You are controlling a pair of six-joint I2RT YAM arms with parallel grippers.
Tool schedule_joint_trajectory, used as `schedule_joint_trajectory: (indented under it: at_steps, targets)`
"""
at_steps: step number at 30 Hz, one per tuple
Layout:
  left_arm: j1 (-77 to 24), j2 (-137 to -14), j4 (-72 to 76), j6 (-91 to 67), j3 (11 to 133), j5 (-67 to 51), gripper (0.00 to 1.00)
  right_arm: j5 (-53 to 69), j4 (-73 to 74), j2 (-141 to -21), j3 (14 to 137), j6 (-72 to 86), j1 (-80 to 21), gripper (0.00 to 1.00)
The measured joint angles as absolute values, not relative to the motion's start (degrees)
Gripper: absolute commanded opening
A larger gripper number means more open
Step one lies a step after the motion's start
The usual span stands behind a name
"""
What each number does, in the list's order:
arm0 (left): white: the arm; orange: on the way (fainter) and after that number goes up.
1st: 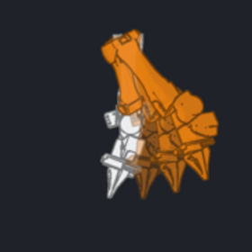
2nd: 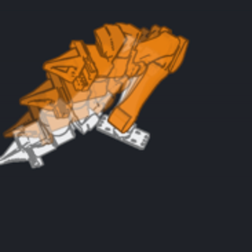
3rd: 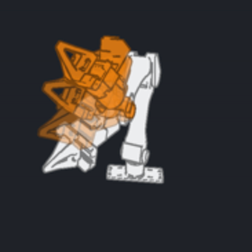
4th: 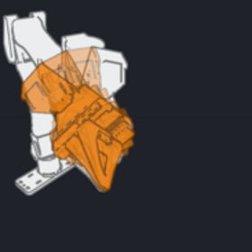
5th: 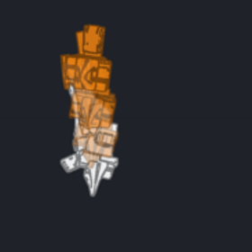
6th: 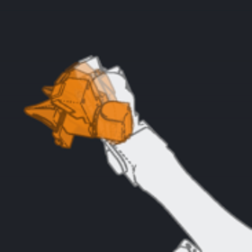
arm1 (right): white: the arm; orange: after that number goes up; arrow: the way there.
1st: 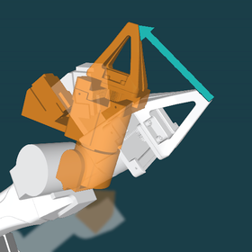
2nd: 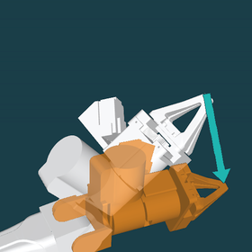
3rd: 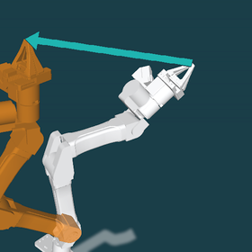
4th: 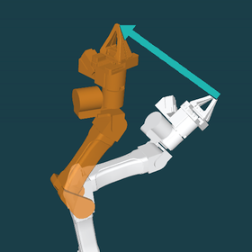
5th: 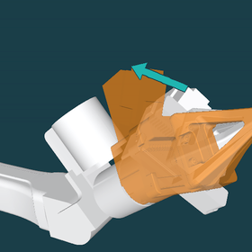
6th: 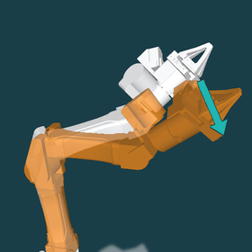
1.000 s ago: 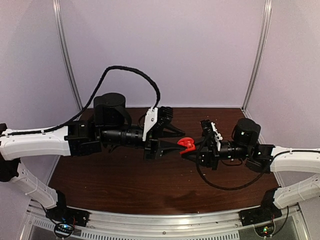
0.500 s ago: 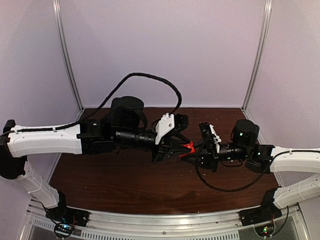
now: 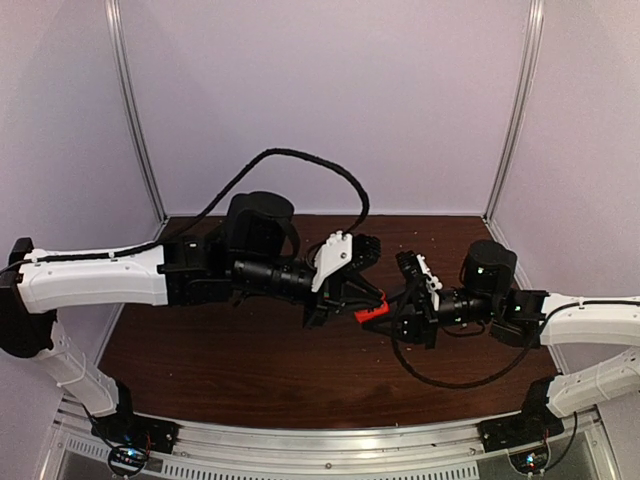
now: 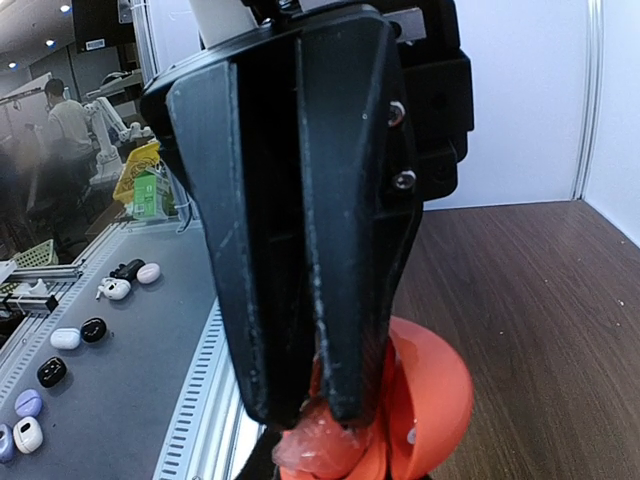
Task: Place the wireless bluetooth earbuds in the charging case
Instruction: Adjust the right earbud in the right side groove of the charging case, then close the charging case with the earbuds inside.
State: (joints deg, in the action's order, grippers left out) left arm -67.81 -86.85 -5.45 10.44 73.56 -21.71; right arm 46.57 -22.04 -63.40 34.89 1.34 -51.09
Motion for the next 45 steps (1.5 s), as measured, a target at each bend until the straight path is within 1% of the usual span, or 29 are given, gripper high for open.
schedule_joint_trajectory:
  at_steps: [6, 14, 16, 18, 22, 25, 27, 32, 39, 41, 45]
  targets:
    - [-67.8, -87.8, -7.6, 11.7, 75.0, -22.5, 0.11, 46.9, -21.0, -63.4, 34.9, 1.3, -51.1, 0.00]
    - [-67.9, -88.1, -9.3, 12.6, 75.9, -22.7, 0.23, 47.1, -20.9, -63.4, 34.9, 1.5, -51.1, 0.00]
    - [-67.9, -88.0, -9.5, 12.6, 76.4, -22.1, 0.30, 47.0, -21.6, -63.4, 34.9, 1.6, -51.1, 0.00]
    - [-68.0, -87.7, -9.6, 12.6, 76.5, -21.5, 0.39, 46.7, -22.4, -63.4, 34.9, 1.7, -51.1, 0.00]
    - [-68.2, -85.4, -9.5, 12.9, 76.5, -20.0, 0.60, 46.4, -23.5, -63.4, 34.9, 1.7, -51.1, 0.00]
    - [-68.2, -82.5, -9.0, 13.0, 76.2, -18.1, 0.71, 46.4, -24.1, -63.4, 34.9, 1.8, -51.1, 0.00]
    - [-68.2, -80.2, -7.9, 12.5, 74.8, -16.8, 0.74, 46.4, -24.2, -63.4, 34.9, 1.8, -51.1, 0.00]
    - [-67.1, -77.2, -5.7, 9.8, 70.1, -16.6, 0.82, 46.3, -24.3, -63.4, 34.9, 1.9, -51.1, 0.00]
    - [-66.3, -79.9, -5.6, 6.8, 66.9, -19.2, 0.90, 46.3, -24.3, -63.4, 34.9, 1.9, -51.1, 0.00]
    - [-66.3, -81.3, -5.5, 6.5, 66.9, -19.9, 0.91, 46.3, -24.4, -63.4, 34.9, 1.9, -51.1, 0.00]
    - [-66.7, -83.0, -5.6, 7.1, 66.9, -21.2, 0.82, 46.3, -24.7, -63.4, 34.9, 1.9, -51.1, 0.00]
